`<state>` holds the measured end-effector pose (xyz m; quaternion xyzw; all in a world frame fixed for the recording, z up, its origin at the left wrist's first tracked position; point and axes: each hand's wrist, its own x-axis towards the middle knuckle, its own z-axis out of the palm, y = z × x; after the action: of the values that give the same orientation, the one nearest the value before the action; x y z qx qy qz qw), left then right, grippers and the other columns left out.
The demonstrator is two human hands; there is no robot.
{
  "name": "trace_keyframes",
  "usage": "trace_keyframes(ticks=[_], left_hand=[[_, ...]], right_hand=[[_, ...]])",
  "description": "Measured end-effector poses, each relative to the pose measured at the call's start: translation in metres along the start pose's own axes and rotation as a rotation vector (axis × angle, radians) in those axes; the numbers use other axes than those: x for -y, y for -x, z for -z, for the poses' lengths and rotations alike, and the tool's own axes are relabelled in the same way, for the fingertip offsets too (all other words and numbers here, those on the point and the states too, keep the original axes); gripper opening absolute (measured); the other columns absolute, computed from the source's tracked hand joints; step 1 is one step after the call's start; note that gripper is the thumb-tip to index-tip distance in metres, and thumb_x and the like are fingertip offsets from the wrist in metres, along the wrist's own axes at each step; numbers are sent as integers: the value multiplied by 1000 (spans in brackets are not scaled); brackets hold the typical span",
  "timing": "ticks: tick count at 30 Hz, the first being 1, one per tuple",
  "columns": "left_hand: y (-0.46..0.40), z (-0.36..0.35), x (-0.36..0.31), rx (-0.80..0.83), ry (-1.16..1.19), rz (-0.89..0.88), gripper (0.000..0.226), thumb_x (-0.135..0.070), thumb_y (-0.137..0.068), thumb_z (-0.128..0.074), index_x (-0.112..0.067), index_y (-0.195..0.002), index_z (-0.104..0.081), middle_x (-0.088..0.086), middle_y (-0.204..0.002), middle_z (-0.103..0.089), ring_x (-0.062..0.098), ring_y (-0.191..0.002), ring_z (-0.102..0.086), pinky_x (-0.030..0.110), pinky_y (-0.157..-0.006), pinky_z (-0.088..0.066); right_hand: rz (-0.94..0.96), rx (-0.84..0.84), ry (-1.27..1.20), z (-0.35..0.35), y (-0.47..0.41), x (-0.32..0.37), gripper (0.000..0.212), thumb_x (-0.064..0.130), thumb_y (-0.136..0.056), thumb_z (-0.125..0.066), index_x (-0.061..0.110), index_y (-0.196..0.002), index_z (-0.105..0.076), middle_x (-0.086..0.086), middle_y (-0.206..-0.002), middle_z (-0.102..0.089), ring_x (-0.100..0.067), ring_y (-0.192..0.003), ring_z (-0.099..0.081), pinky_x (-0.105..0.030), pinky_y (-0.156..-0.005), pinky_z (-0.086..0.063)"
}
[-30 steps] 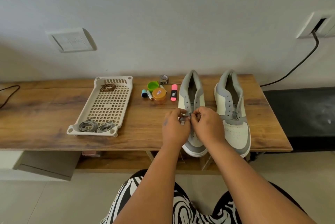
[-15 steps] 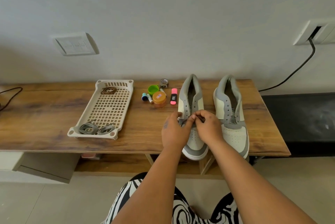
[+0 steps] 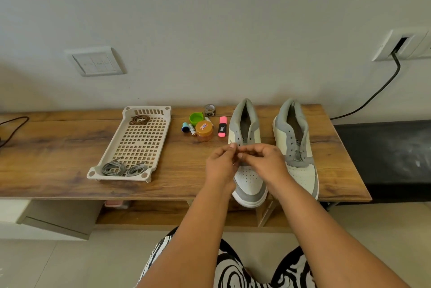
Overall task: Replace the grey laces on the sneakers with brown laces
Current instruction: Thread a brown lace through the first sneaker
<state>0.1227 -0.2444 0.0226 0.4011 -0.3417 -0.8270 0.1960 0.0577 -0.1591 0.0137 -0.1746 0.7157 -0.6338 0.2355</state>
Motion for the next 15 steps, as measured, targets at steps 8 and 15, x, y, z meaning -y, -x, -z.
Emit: trace_keyframes(ticks=[8,15], left_hand=[[-11,16,-7,0,-1115,-395,15,-18,-100,-54,-15,-106,-68,0,-93,-66,9,-76,-57,22,-65,-44],[-15,11,1,-91,-1427,-629,19,-16,-100,-52,-13,-111,-67,4,-110,-58,10,-89,-51,15,-69,-33]], right_hand=[[233,-112,569,4,-6,-9,21,11,-91,-63,17,-109,-71,2,-102,-59,-6,-86,-56,-6,-75,-42],[251,-122,644,2,-8,-12,22,14,-92,-64,12,-114,-69,-1,-104,-56,-5,-83,-50,4,-67,-34]])
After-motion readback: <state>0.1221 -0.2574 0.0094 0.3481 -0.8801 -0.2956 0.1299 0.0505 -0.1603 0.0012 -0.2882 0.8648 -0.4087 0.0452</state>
